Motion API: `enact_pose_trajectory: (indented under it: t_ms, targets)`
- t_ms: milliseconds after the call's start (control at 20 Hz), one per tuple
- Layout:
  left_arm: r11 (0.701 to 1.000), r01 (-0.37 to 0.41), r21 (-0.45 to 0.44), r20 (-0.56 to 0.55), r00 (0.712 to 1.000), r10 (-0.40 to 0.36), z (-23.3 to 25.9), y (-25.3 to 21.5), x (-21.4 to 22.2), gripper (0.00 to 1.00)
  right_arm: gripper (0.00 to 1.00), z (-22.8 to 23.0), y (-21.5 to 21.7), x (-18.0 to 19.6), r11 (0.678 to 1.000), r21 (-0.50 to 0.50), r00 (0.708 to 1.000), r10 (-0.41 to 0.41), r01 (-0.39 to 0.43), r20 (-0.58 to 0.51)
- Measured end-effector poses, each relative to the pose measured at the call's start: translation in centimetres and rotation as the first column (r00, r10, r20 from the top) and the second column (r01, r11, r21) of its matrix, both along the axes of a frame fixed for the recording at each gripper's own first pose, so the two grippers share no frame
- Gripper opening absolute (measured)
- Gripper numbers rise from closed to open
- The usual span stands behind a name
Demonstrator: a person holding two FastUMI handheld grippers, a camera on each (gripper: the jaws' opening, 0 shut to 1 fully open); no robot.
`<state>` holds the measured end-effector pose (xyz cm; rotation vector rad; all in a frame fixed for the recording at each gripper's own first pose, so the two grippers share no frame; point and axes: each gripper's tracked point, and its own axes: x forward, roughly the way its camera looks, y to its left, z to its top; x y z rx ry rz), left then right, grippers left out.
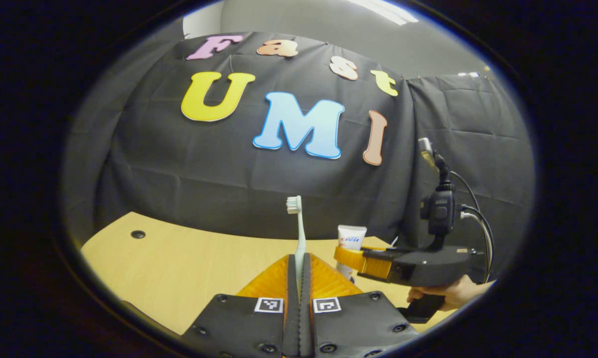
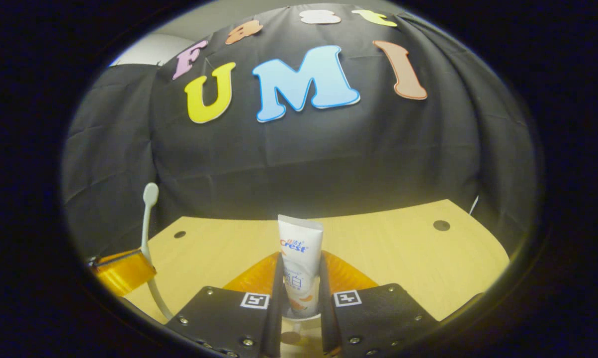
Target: Put the toothbrush and toothpaste on the desktop into the cup, then pick up the cup and place it on the coaster on the desktop.
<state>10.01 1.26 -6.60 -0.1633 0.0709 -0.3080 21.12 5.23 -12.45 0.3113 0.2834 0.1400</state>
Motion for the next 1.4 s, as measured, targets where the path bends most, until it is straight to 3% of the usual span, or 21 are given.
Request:
enact_pose_trajectory:
  t_ms: [350,600,700,850,1000,1100,1400]
  targets:
    - [1.000,0.017,-0.002,0.011,1.000,-0.017,0.5,-1.0,1.6,0.07,0.37,-0.8,-0.6,-0.3,0.996,-0.086,1.000,0.006,-0.008,-0.028]
    - [0.999,0.027,-0.033,0.040,0.999,-0.026,1.5,-1.6,2.6,0.07,0.41,1.9,-1.6,-2.0,0.999,-0.048,1.000,-0.012,0.013,0.027]
    - [0.998,0.033,-0.058,0.068,0.997,-0.029,2.4,-2.0,3.3,0.07,0.63,3.2,-3.3,-3.1,0.998,-0.026,0.996,-0.061,0.063,0.060]
    - [0.995,0.040,-0.088,0.109,0.994,-0.031,3.3,-2.9,4.8,0.07,0.75,4.1,-5.8,-5.2,0.993,0.003,0.991,-0.115,0.115,0.069]
    - [0.992,0.052,-0.114,0.142,0.989,-0.036,3.8,-3.9,5.7,0.07,0.76,3.4,-7.7,-6.9,0.989,0.022,0.988,-0.147,0.146,0.042]
    - [0.988,0.062,-0.140,0.170,0.985,-0.038,4.4,-4.4,6.1,0.07,0.82,2.6,-8.7,-8.0,0.986,0.017,0.986,-0.168,0.167,0.021]
    - [0.981,0.086,-0.175,0.226,0.973,-0.045,4.9,-6.7,7.9,0.07,0.82,0.1,-9.8,-10.6,0.982,0.015,0.981,-0.185,0.186,-0.051]
